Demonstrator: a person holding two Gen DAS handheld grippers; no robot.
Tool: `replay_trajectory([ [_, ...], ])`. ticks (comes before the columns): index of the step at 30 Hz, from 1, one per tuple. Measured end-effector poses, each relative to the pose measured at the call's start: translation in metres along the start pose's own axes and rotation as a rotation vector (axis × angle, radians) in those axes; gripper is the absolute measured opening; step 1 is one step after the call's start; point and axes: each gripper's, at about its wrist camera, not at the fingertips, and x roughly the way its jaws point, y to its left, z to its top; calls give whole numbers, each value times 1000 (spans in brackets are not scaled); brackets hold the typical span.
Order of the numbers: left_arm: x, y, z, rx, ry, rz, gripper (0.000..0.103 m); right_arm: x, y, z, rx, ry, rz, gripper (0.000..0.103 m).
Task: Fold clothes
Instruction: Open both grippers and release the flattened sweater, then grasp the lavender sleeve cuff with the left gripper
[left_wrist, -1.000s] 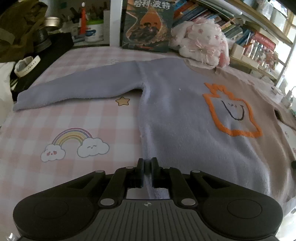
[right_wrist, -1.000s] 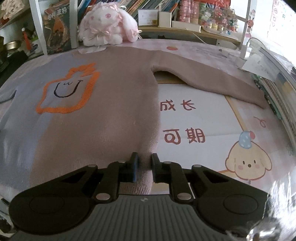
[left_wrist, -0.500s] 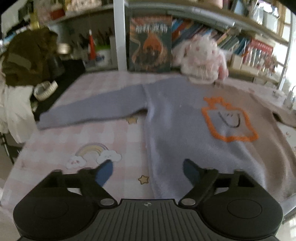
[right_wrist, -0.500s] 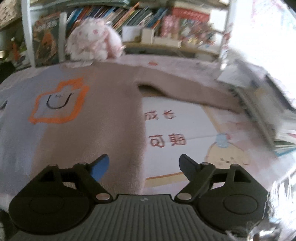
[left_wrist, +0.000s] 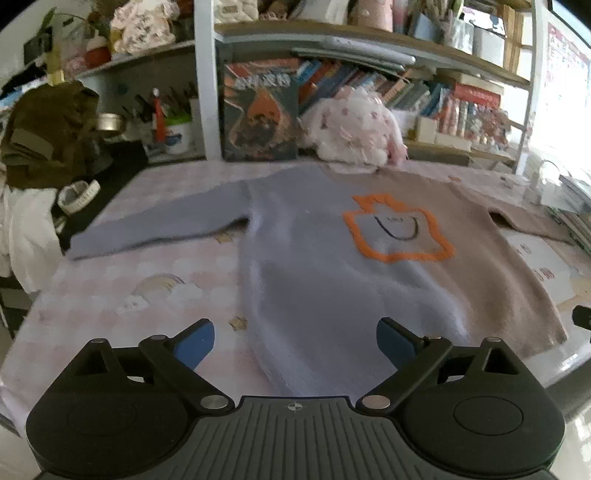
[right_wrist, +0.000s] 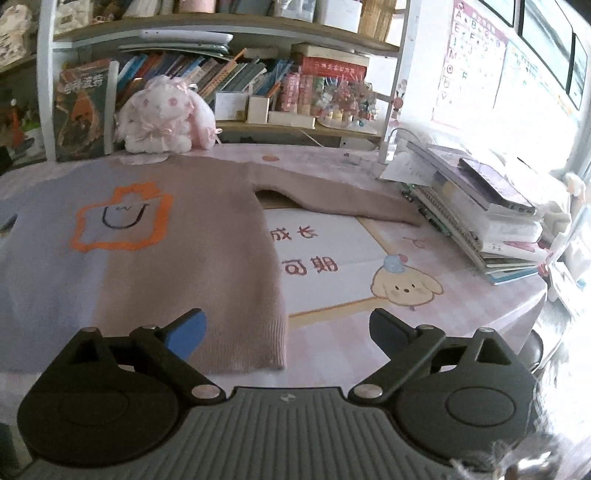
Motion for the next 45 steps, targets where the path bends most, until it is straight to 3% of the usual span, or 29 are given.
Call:
replay_trajectory([
  [13, 7, -34, 4, 4, 45, 63, 97, 14, 2, 5, -128, -5, 131, 96],
  [17, 2, -44, 4, 31, 27, 81, 97, 29, -7, 10, -110, 14, 153, 97],
  [29, 24, -56, 20, 179, 34, -22, 97, 48, -20, 13, 14, 62, 95, 97],
  [37, 30, 4, 26, 355, -15, -137, 97, 33, 26, 8, 140, 74, -29, 97],
  [41, 37, 62, 31, 322, -15, -202, 100, 14, 82, 4, 130, 65, -48, 97],
  [45, 48, 111, 32, 268, 23, -198, 100, -4, 150, -6, 45, 61, 13, 97],
])
